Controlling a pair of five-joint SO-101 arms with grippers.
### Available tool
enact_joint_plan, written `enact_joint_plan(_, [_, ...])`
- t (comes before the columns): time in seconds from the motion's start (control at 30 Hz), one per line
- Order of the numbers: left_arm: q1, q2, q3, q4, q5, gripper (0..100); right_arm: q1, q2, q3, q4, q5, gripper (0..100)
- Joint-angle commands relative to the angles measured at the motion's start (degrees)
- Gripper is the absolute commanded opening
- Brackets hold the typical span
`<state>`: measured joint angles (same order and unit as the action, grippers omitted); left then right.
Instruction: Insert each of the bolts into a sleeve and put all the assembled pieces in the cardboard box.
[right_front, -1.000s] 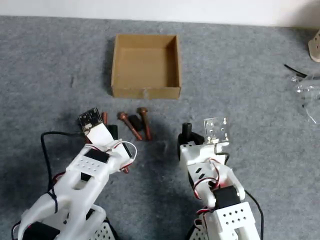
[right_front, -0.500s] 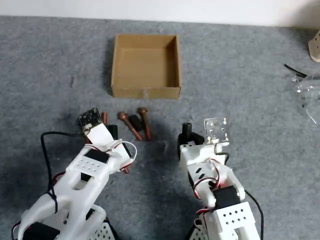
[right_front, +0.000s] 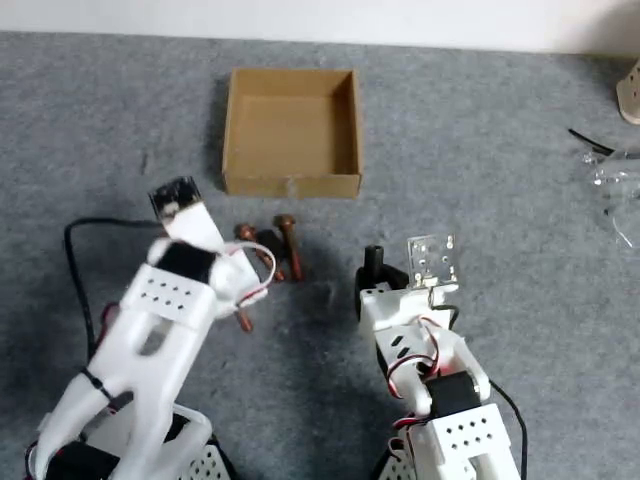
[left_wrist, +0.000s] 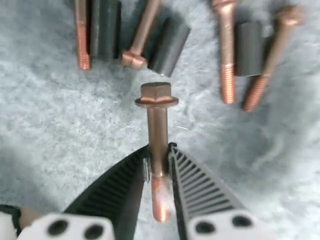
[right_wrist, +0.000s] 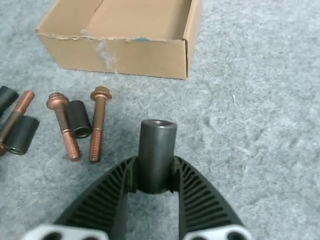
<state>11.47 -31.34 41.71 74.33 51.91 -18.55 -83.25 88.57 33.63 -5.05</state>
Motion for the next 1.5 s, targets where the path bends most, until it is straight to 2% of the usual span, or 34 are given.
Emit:
enact_joint_plan(0.0, [-0.6,-0.8,-9.9,6.2,-2.5,1,0.5,-1.2,-0.7,-2.2,0.7,0.5])
enact_joint_plan(0.17, [-0.7,-0.8,-15.7,13.0,-4.6,1,0.5,-1.3,-0.7,-2.2,0.7,0.5])
enact_joint_plan(0.37, [-1.7,-2.1,-20.5,16.0,-11.3,1,0.5,-1.3,-0.7,-2.2,0.7,0.5])
enact_joint_plan(0.57, [-1.7,-16.7,-23.4,18.5,-20.2,1,0.5,-1.3,-0.7,-2.2,0.7,0.5])
enact_joint_plan(0.83, [-1.7,-37.2,-14.1,18.5,-21.5,1,0.5,-1.5,1.3,-2.3,0.5,0.5])
enact_joint_plan(1.07, [-1.8,-49.9,0.7,18.2,-21.4,1,0.7,-1.5,2.9,-2.2,0.3,0.5])
enact_joint_plan(1.2, [-1.7,-56.1,7.3,14.7,-21.3,1,0.7,-1.5,2.9,-2.2,0.3,0.5])
enact_joint_plan(1.47, [-1.8,-64.4,10.1,13.8,-21.2,1,0.5,-1.5,2.9,-2.0,0.4,0.5])
